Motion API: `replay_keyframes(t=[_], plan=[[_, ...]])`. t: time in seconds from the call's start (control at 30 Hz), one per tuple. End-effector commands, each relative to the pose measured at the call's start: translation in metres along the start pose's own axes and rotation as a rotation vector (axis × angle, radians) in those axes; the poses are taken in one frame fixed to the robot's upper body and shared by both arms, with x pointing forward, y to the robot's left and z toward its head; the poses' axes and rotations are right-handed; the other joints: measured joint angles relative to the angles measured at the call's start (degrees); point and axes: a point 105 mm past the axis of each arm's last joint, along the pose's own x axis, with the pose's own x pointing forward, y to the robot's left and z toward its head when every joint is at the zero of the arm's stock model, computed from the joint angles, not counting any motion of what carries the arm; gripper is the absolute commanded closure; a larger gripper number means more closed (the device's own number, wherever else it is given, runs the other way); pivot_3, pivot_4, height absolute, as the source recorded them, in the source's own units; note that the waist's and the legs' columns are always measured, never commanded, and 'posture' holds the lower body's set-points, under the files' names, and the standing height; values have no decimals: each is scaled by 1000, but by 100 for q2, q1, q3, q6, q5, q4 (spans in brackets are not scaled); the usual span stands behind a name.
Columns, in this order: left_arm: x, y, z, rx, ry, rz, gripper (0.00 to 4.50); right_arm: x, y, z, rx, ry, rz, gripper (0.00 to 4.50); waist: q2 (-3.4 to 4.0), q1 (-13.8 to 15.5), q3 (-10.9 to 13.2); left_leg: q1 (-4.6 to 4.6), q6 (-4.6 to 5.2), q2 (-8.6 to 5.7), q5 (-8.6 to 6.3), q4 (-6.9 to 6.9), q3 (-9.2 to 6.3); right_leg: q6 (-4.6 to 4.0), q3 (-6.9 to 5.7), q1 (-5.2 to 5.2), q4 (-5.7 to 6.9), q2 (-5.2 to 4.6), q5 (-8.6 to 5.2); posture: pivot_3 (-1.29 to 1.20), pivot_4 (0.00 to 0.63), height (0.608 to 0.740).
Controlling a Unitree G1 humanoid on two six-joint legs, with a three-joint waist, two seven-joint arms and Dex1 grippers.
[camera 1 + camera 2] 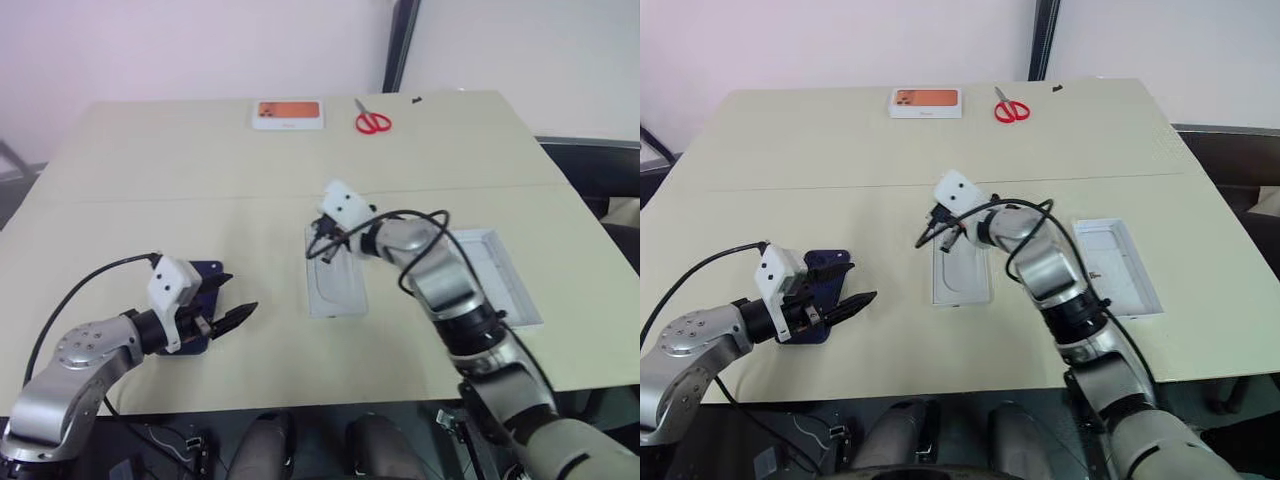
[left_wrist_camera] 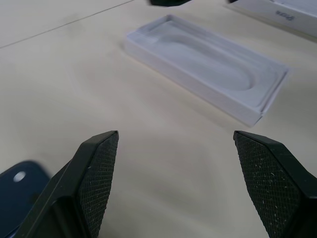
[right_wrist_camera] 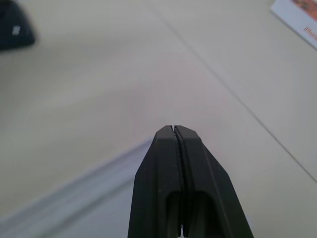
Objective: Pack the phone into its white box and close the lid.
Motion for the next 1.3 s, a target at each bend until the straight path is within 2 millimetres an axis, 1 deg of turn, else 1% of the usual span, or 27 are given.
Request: replay_keyframes(t=[0.03,0.17,0.23,0.33,0.43,0.5,0.63,0.73,0.8,0.87,0.9,0.97,1.03,1.1,1.2,1.27,1.3], plan=[[-8,11,10,31,-23,42,581,-10,21,0,-66,-10,115,4462,0,-12,0,0,0,0,0,-1,0,0,1,4,0,0,0,0,150,740],[-10,17,10,28,-12,71,581,-14,39,-17,-124,49,196,4462,1,-54,0,0,0,3,0,-4,1,0,2,3,2,1,0,0,150,740],[-12,24,11,17,-7,105,581,-14,43,-17,-147,52,208,4462,0,-47,0,0,0,4,0,-2,1,0,2,3,3,1,0,0,150,740],[-18,35,18,-19,-28,162,581,-11,39,-5,-135,18,187,4462,0,-28,0,0,0,4,0,1,0,0,2,5,3,1,0,0,150,740],[-26,44,24,-51,-46,211,581,-12,39,1,-165,2,198,4462,-1,-18,1,0,0,3,0,3,0,0,1,3,3,1,0,0,150,740],[-31,49,22,-64,-33,235,581,-14,39,5,-180,-17,213,4462,-1,-16,1,0,0,3,0,2,0,0,1,2,2,1,0,0,150,740],[-40,62,12,-131,25,311,581,-18,41,12,-192,-44,251,4462,-1,-21,1,-1,0,4,0,0,0,0,0,3,2,1,0,0,150,740],[-45,68,12,-168,23,347,581,-20,44,13,-228,-56,279,4462,-1,-18,1,0,0,3,0,2,0,0,0,2,3,1,0,0,150,740],[-49,74,8,-224,28,382,581,-18,48,19,-217,-77,302,4462,-1,-20,0,0,0,4,0,4,0,0,1,2,2,1,0,0,150,740],[-54,80,-1,-301,67,431,63,-9,49,27,-193,-85,300,4500,-1,-42,0,0,0,4,0,3,0,0,1,2,4,1,0,0,150,740],[-56,81,-3,-339,73,444,0,-4,51,32,-191,-87,302,3920,-1,-52,0,0,0,4,1,3,0,0,2,-1,11,1,0,0,150,740],[-61,87,-9,-431,99,501,0,6,59,41,-193,-101,316,3123,-2,-50,0,0,-2,4,2,2,-1,0,-2,-5,18,2,0,0,150,740],[-66,94,-12,-511,129,549,0,21,69,52,-206,-120,317,2167,-6,-45,-2,1,-2,4,2,3,-1,0,-3,-9,21,2,0,0,150,740],[-68,95,-16,-581,170,566,0,32,76,59,-214,-129,318,2167,-8,-45,-3,1,-3,4,2,5,-2,0,-4,-10,23,4,1,0,150,740],[-67,86,-25,-656,264,540,0,43,87,59,-241,-122,349,2167,-9,-24,-4,1,-3,2,2,11,-1,2,-5,-20,20,3,1,0,150,740],[-66,74,-33,-718,349,480,0,51,96,61,-257,-121,376,2717,-17,-25,-7,1,-3,1,2,19,-1,3,-5,-18,19,2,2,0,150,740],[-64,71,-32,-751,339,454,0,55,100,62,-266,-121,393,3078,-20,-27,-9,1,-4,1,2,21,-1,3,-6,-18,21,2,2,0,150,740]])
